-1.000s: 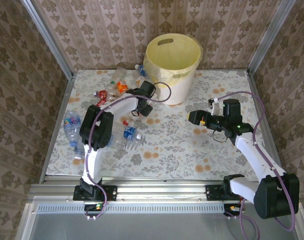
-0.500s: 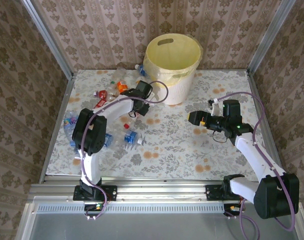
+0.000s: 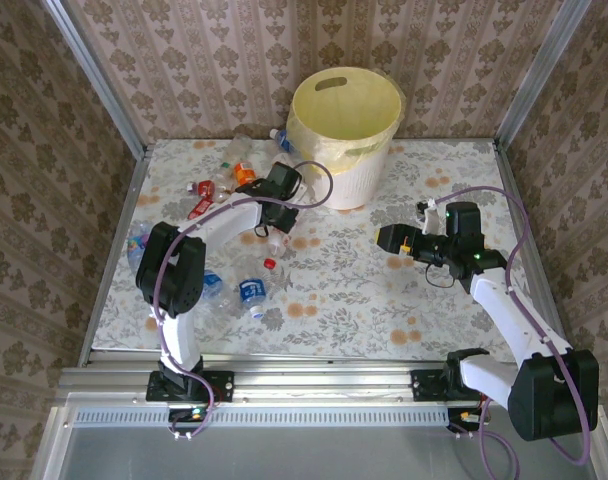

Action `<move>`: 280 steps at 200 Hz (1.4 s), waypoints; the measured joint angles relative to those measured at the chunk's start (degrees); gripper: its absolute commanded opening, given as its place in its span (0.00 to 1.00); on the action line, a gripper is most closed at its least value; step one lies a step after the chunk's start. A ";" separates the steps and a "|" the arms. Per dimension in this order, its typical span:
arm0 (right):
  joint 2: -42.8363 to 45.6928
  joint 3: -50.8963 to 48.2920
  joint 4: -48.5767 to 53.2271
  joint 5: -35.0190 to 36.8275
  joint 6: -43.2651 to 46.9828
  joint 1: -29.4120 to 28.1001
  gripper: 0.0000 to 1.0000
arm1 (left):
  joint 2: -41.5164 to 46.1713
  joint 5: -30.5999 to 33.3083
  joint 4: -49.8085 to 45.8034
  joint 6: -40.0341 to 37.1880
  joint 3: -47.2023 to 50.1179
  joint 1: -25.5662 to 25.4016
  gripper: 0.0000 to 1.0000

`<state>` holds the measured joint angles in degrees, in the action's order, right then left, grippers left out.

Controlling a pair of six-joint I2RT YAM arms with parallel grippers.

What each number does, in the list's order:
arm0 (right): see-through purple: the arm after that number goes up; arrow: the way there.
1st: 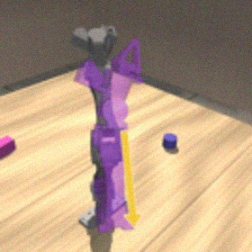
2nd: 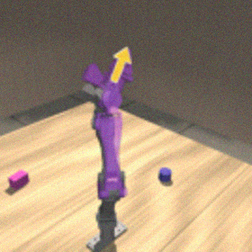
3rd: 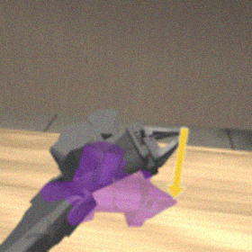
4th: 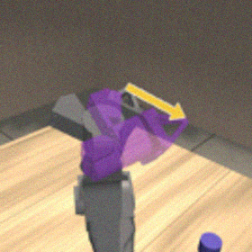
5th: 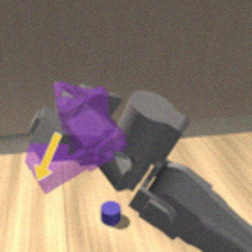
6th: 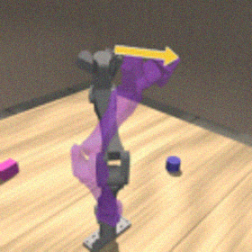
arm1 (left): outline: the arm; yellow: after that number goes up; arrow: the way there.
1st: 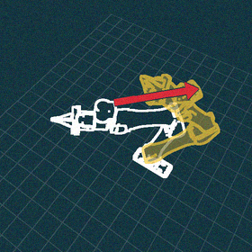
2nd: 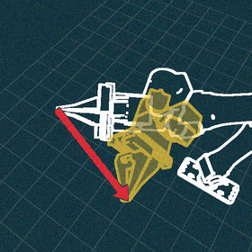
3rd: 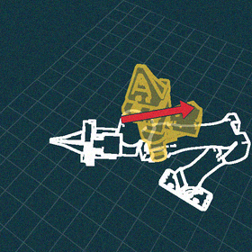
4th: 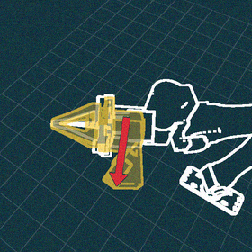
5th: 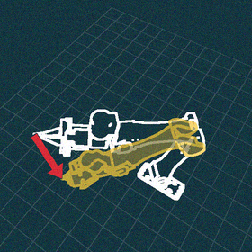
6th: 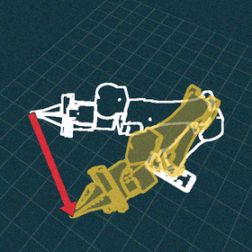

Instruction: Throw the plastic bottles in the bin

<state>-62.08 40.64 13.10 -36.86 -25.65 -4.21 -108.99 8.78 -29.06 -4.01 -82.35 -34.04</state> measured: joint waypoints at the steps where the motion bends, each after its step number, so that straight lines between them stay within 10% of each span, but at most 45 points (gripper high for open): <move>1: 0.00 0.00 0.00 0.00 0.00 0.00 1.00 | 0.00 0.00 -0.02 0.09 0.00 0.00 0.19; 68: 0.76 0.00 0.00 0.02 0.13 0.04 1.00 | 4.15 -0.24 0.98 2.19 2.47 -0.09 0.15; 234: 0.94 0.00 0.92 0.00 0.44 0.09 1.00 | 48.22 -11.67 4.61 18.82 24.37 1.57 0.12; 280: 0.94 0.00 1.11 0.00 0.59 0.09 1.00 | 45.77 -14.56 5.35 21.38 17.86 2.84 0.15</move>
<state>-61.14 40.64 14.22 -36.86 -25.06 -4.12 -63.22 -5.78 -23.70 17.37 -64.49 -31.20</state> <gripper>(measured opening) 0.999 0.148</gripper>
